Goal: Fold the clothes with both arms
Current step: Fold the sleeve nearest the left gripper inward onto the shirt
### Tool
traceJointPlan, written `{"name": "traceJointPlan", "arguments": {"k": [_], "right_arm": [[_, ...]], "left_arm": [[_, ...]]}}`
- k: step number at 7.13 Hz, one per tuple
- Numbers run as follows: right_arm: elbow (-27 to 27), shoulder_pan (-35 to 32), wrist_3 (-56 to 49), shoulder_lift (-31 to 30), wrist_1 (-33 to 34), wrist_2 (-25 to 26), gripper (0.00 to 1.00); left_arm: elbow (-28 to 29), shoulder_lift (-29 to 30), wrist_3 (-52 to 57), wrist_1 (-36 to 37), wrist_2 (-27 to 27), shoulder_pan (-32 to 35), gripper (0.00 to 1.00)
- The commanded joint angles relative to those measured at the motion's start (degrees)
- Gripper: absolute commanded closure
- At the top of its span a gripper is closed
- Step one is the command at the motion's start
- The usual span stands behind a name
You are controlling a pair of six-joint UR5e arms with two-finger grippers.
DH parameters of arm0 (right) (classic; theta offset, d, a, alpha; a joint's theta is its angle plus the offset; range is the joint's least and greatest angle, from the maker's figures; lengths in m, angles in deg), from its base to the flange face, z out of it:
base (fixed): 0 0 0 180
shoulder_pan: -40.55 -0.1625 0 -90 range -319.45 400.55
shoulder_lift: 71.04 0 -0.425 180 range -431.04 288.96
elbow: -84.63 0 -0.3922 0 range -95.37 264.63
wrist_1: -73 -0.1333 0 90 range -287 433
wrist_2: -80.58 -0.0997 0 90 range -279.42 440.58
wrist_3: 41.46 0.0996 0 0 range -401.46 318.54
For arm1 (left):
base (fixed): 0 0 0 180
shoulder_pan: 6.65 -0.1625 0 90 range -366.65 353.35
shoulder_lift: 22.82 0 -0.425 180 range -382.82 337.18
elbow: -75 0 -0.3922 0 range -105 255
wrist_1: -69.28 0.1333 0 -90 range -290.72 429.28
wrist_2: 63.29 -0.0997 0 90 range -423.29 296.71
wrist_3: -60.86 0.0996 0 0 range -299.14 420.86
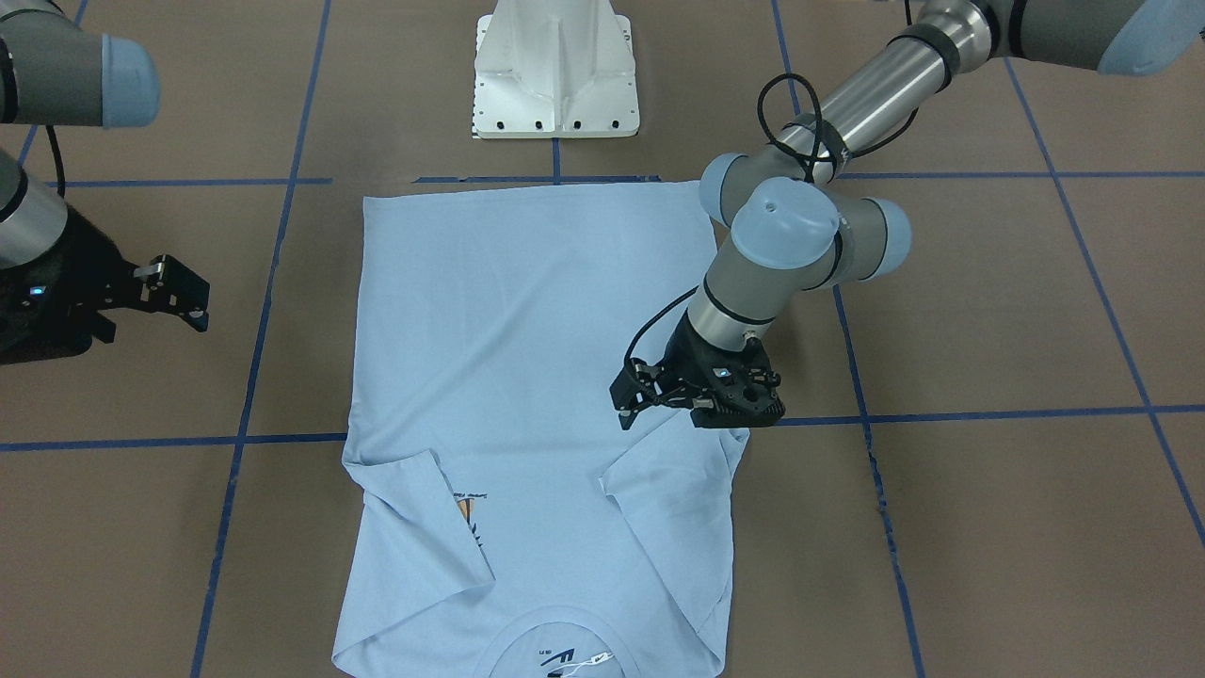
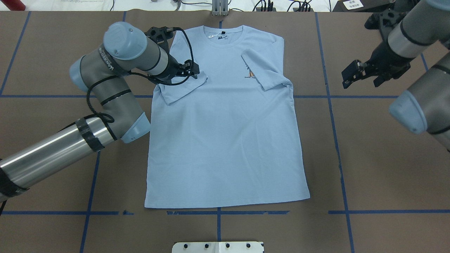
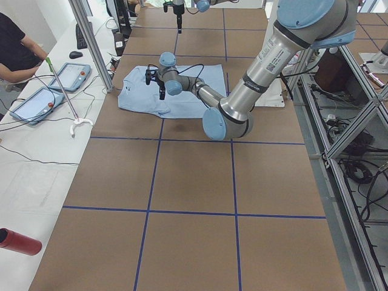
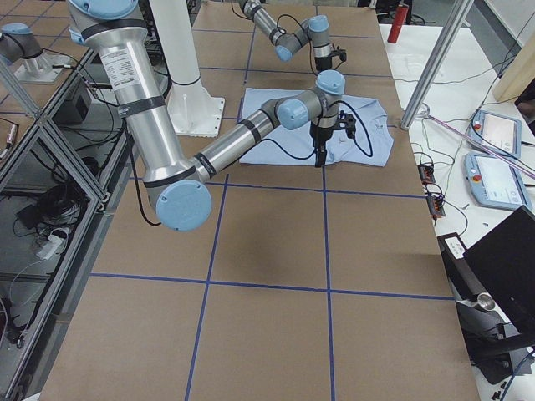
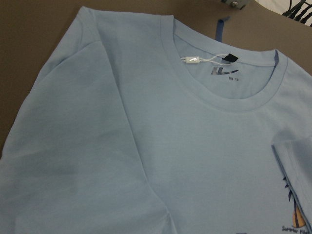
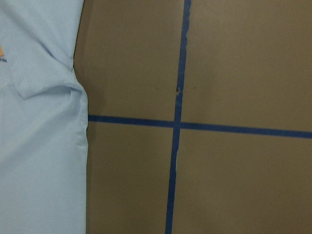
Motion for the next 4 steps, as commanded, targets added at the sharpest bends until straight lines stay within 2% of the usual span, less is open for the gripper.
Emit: {"name": "traceJointPlan", "arguments": {"k": [1, 2, 3, 4], "right_arm": [[-7.77, 10.91, 15.09, -4.28, -2.88, 7.21, 0.00], [-7.79, 17.75, 25.26, -8.72, -14.22, 12.29, 0.00], [-8.84, 24.35, 34.24, -14.69, -24.69, 17.21, 0.00], [-11.11, 30.16, 38.50, -15.62, -24.80, 22.13, 0.00]], "left_arm": [[-15.39, -8.59, 4.73, 9.62, 0.10, -0.34, 0.00], [-20.60, -13.08, 5.79, 9.65, 0.10, -0.51, 0.00], [-23.26, -15.38, 5.89, 9.65, 0.10, -0.78, 0.00], [-23.90, -16.02, 5.89, 9.65, 0.01, -0.95, 0.00]]}}
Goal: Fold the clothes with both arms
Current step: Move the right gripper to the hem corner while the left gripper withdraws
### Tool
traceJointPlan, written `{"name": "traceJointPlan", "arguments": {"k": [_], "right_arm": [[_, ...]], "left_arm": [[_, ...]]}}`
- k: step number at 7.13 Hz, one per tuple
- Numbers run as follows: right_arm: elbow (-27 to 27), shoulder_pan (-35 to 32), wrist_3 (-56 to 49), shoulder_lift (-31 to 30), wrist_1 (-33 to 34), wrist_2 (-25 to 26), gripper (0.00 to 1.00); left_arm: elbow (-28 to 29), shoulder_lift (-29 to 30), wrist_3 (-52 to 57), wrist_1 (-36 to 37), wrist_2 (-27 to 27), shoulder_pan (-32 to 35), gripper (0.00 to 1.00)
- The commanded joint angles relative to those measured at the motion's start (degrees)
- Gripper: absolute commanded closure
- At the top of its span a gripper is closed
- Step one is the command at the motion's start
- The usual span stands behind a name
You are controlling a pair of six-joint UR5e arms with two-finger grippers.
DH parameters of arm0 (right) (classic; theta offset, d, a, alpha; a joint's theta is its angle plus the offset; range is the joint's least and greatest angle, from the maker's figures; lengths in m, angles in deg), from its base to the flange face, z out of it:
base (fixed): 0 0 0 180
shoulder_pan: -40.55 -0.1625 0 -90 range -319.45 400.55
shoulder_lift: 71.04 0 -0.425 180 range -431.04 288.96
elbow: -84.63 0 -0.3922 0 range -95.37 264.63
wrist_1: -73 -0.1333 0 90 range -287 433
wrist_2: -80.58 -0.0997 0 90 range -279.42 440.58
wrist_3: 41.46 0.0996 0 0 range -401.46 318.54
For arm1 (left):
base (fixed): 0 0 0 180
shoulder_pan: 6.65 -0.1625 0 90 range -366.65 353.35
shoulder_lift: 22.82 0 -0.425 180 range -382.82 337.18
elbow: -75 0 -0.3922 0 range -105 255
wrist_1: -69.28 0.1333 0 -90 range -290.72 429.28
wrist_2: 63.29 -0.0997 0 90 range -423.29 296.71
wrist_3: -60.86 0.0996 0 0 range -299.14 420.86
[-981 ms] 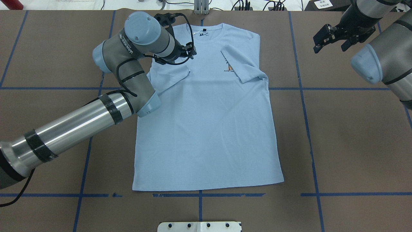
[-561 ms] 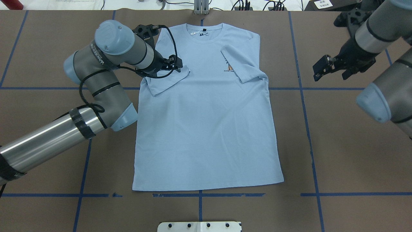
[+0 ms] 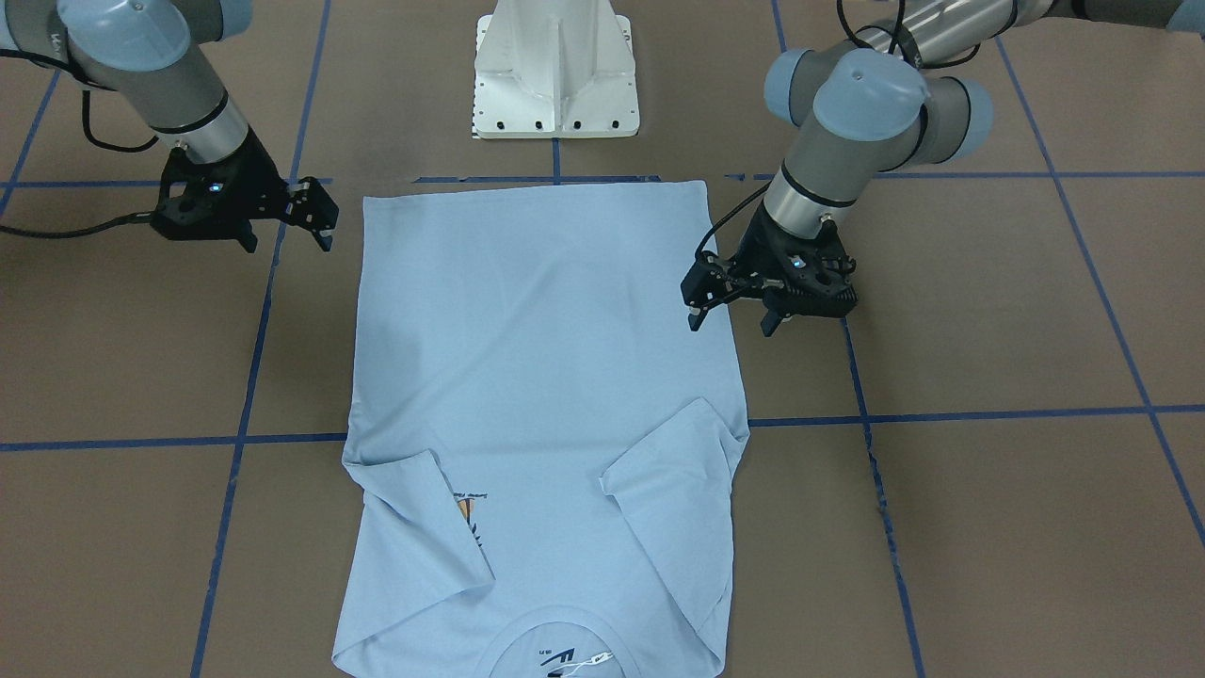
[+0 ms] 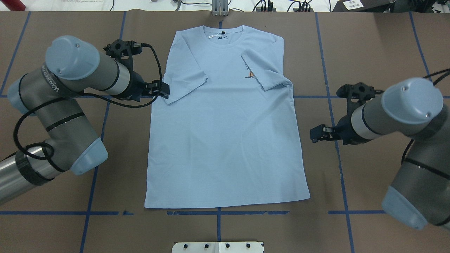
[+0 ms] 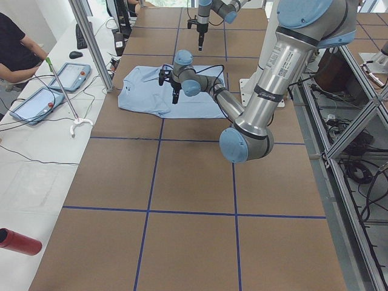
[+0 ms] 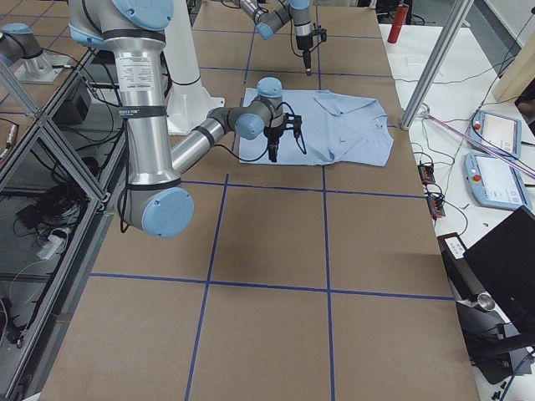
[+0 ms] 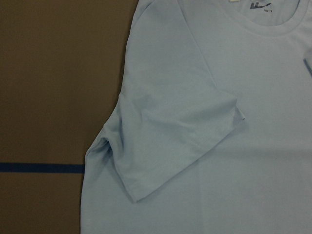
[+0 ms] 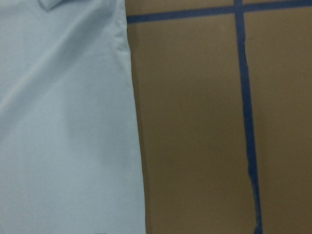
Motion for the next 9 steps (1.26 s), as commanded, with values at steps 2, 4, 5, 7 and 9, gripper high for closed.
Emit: {"name": "traceJointPlan", "arguments": {"k": [2, 4, 5, 7, 9], "right_arm": [[-1.97, 13.15, 8.88, -2.41, -0.99, 10.35, 0.00], [0.91, 15.53, 8.88, 0.04, -0.98, 10.27, 0.00], [1.10, 16.41, 8.97, 0.15, -0.98, 10.80, 0.00], [3.55, 17.03, 8.97, 0.32, -1.06, 10.45, 0.00], [4.53, 17.12, 8.88, 0.68, -1.15, 9.92, 0.09]], "left_arm": [[-2.01, -1.73, 0.20, 0.14, -0.24, -0.32, 0.00], [-1.92, -1.73, 0.20, 0.05, -0.42, -0.41, 0.00], [-1.92, -1.64, 0.12, 0.05, -0.42, -0.41, 0.00], [-1.92, -1.64, 0.11, 0.05, -0.59, -0.58, 0.00], [-1.84, -1.55, 0.11, -0.04, -0.60, -0.67, 0.00]]}}
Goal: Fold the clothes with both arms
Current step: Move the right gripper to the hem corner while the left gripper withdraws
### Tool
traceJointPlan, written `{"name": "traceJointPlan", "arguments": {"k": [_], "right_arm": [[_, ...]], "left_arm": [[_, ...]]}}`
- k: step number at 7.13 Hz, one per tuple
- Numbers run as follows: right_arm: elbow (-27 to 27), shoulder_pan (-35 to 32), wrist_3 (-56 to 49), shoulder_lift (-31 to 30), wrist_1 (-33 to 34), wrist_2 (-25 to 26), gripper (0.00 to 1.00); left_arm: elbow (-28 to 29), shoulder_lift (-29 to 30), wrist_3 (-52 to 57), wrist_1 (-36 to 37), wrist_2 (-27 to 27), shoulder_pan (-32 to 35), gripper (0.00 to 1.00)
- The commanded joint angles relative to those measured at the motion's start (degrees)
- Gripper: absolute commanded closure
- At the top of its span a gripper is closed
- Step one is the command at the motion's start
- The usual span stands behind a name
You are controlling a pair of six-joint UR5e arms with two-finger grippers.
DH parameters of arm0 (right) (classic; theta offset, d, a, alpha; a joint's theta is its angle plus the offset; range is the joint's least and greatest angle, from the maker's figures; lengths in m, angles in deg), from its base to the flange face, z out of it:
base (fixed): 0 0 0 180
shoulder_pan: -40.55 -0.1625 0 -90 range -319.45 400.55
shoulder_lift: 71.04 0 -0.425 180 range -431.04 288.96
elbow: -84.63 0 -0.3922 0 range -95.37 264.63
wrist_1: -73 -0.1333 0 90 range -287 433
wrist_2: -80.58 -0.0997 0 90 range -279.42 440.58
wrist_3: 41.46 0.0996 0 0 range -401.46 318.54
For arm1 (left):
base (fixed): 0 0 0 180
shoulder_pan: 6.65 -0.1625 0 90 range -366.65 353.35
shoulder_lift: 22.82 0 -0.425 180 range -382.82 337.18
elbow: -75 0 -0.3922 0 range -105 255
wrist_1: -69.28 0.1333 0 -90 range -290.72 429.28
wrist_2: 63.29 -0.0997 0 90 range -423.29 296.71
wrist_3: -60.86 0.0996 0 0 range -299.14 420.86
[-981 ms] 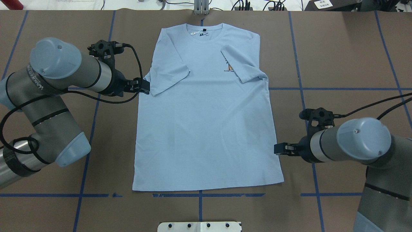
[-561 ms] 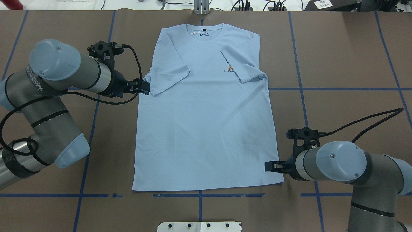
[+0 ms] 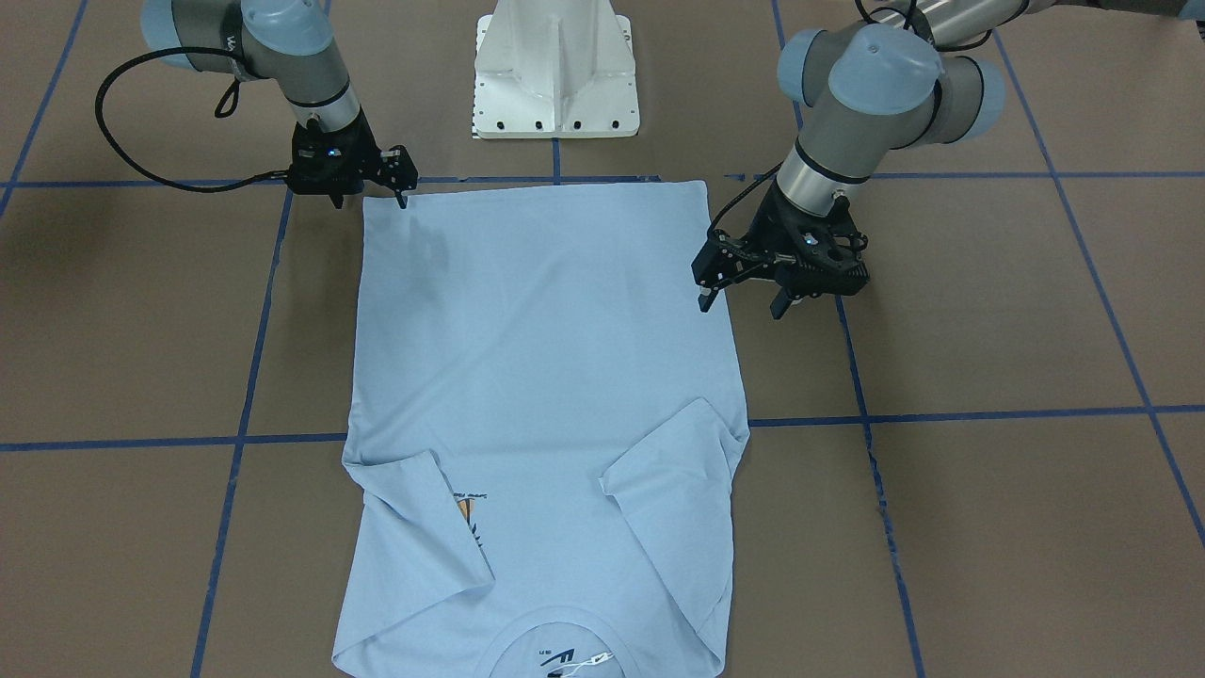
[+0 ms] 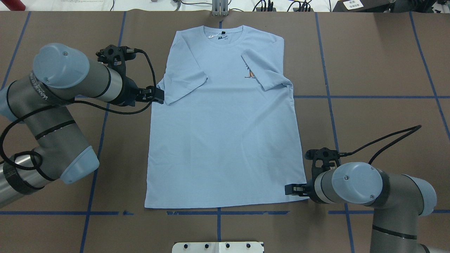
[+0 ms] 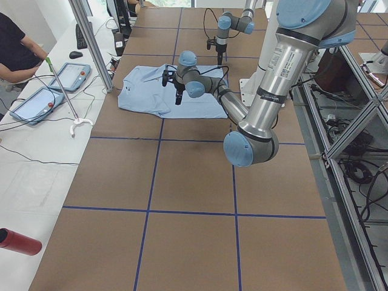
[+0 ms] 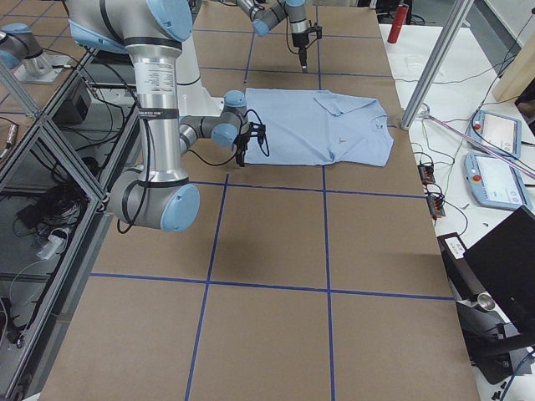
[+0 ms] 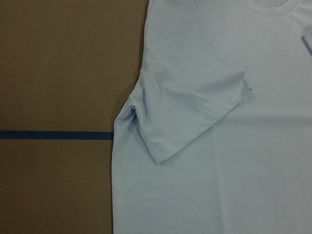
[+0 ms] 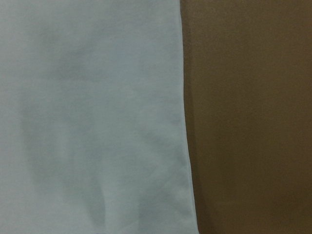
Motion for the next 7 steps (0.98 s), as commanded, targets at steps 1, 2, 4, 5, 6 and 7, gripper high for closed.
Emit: {"name": "traceJointPlan", "arguments": {"k": [1, 2, 4, 5, 6, 7], "right_arm": [[0.57, 0.16, -0.03, 0.01, -0.13, -0.28, 0.13], [0.49, 0.07, -0.03, -0.17, -0.13, -0.37, 0.42], [0.22, 0.07, -0.03, -0.17, -0.21, -1.15, 0.74], [0.31, 0.07, -0.03, -0.17, -0.21, -1.25, 0.76], [0.05, -0.02, -0.03, -0.26, -0.21, -1.25, 0.86], [-0.04, 0.07, 0.06, -0.26, -0.21, -1.07, 1.00]], "left_arm": [[0.07, 0.03, 0.00, -0.03, -0.01, -0.08, 0.00], [0.07, 0.11, 0.09, -0.03, -0.01, -0.08, 0.00], [0.07, -0.06, 0.09, -0.12, -0.01, -0.08, 0.00], [0.07, -0.06, 0.09, -0.03, -0.01, -0.08, 0.00], [0.15, 0.03, 0.09, -0.12, -0.01, -0.08, 0.00], [0.15, 0.03, 0.09, -0.12, -0.01, -0.08, 0.00]]}}
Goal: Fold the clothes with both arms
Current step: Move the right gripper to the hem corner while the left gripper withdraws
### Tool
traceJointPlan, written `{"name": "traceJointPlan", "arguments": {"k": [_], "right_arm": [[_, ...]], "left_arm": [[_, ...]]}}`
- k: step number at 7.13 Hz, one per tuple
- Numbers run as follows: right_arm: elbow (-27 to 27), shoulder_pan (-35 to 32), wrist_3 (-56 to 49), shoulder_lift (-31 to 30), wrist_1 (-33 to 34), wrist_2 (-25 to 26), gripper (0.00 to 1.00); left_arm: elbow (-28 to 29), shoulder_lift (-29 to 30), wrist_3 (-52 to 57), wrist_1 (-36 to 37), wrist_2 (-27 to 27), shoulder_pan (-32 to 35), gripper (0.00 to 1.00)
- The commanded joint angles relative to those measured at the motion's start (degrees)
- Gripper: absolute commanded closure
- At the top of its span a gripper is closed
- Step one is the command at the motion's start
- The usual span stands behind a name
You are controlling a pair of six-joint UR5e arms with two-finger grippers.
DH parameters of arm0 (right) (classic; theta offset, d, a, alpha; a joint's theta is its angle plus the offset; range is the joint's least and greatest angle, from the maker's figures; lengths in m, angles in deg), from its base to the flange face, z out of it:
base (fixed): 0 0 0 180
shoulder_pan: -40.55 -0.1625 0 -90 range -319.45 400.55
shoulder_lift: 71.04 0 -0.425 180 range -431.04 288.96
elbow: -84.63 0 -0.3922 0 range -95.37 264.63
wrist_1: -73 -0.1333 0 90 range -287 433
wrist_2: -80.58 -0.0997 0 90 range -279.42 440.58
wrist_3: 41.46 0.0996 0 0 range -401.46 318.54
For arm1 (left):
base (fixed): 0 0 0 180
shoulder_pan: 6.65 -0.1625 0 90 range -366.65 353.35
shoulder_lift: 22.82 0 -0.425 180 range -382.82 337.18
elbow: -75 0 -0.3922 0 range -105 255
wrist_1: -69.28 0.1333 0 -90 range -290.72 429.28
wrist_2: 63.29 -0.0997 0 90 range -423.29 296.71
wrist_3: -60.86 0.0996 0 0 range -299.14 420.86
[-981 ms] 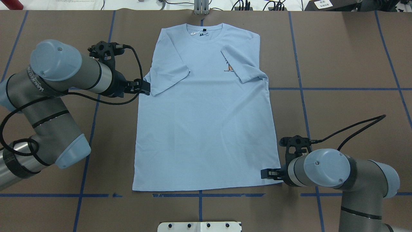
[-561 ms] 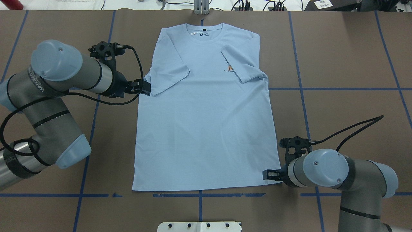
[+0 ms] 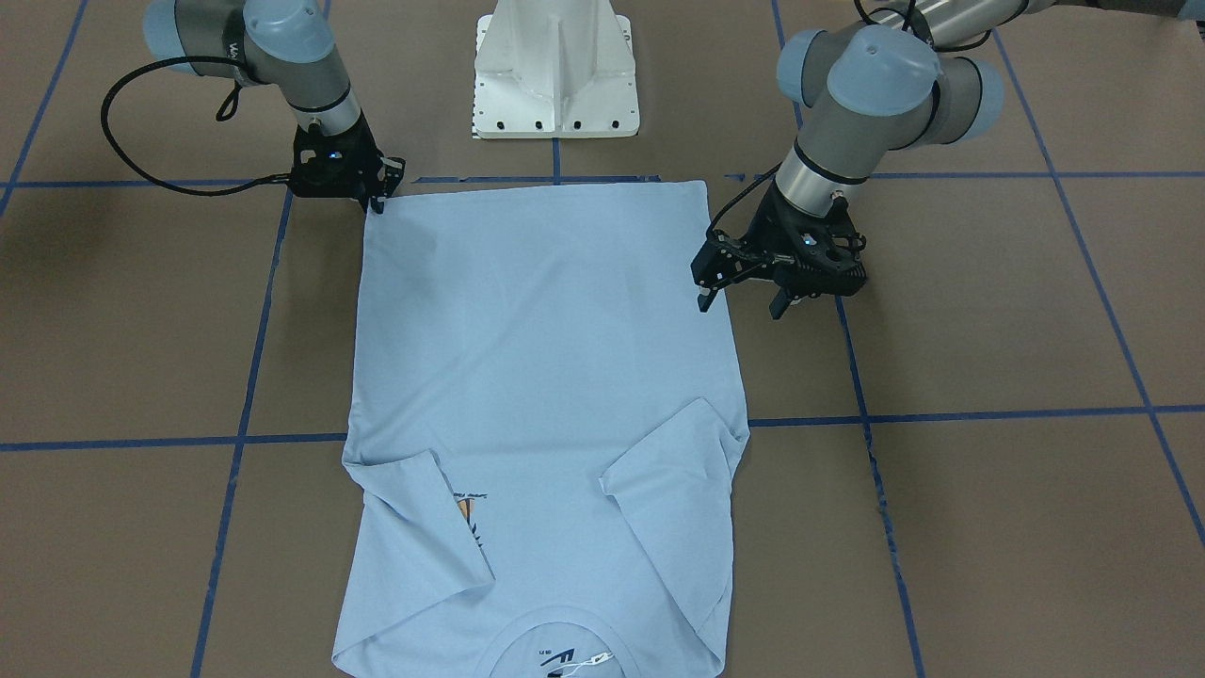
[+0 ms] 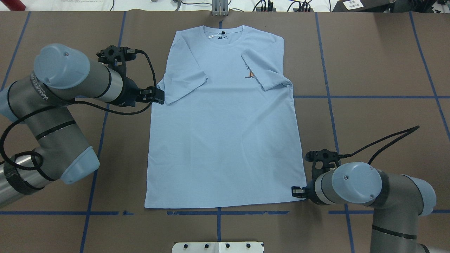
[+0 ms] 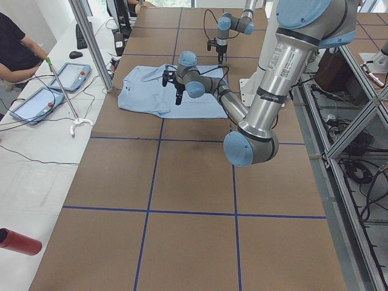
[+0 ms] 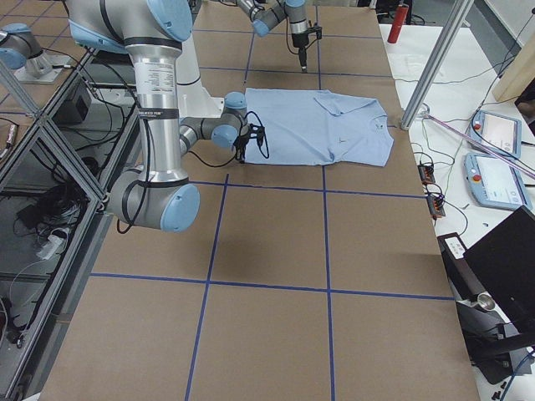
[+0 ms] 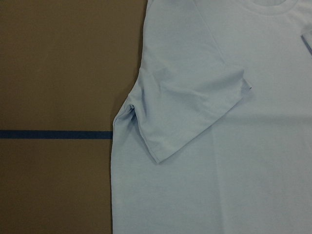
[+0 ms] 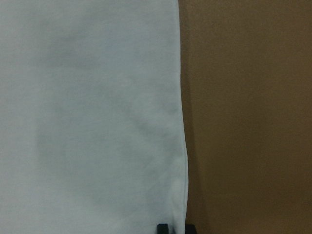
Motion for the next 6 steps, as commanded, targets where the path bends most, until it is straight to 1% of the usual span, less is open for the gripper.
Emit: {"name": "traceJointPlan", "arguments": {"k": [1, 3, 4, 5, 6], "right_arm": [[-0.76, -0.05, -0.01, -0.03, 0.00, 0.09, 1.00], [-3.12, -0.05, 1.12, 0.06, -0.09, 0.18, 1.00], [-3.57, -0.05, 5.48, 0.23, -0.18, 0.18, 1.00], [-4.19, -0.05, 6.30, 0.23, -0.27, 0.18, 1.00], [-4.37, -0.13, 6.31, 0.32, -0.27, -0.08, 1.00]], "left_arm": [[-0.06, 0.03, 0.00, -0.02, 0.00, 0.00, 0.00], [-0.23, -0.06, -0.52, -0.02, 0.09, -0.18, 0.00], [-0.67, -0.67, -3.05, 0.06, 0.09, -2.70, 0.00], [-2.50, -3.37, -9.69, -0.11, -0.26, -6.81, 0.00], [-5.65, -6.97, -14.28, -0.11, -3.13, -10.25, 0.00]]}}
